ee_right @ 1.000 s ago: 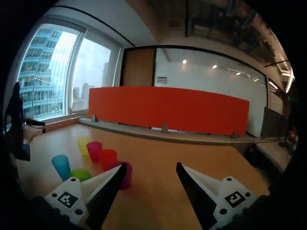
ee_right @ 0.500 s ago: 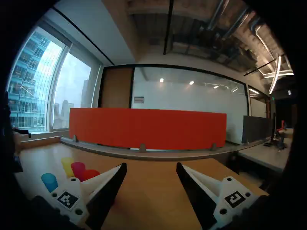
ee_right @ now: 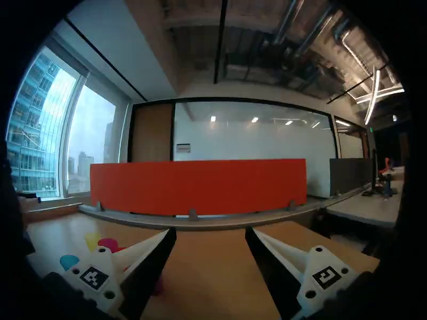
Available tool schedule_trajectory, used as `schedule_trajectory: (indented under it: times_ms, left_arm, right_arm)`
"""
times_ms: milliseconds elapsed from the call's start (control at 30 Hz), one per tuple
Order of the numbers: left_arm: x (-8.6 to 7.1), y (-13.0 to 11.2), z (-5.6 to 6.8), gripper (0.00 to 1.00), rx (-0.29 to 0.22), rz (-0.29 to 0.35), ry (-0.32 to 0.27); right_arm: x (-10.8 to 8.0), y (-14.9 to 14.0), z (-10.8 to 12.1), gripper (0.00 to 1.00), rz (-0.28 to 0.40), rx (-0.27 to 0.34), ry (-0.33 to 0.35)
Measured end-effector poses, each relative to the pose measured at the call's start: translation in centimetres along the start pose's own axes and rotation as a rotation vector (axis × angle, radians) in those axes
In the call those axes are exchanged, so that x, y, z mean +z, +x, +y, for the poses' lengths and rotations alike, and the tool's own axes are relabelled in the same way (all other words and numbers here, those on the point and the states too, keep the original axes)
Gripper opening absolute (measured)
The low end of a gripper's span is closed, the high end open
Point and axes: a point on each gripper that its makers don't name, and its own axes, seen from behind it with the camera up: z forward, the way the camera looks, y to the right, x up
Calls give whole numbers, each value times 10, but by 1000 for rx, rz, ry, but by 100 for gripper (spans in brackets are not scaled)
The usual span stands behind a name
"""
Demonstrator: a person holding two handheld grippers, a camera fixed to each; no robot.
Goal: Pour water
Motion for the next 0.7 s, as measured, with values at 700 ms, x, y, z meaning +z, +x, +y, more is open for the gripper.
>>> schedule_trajectory:
  times_ms: [700]
  left_arm:
    - [7, -24, 5, 96, 32, 40, 31]
  right_arm:
    - [-6, 5, 5, 100, 13, 16, -10]
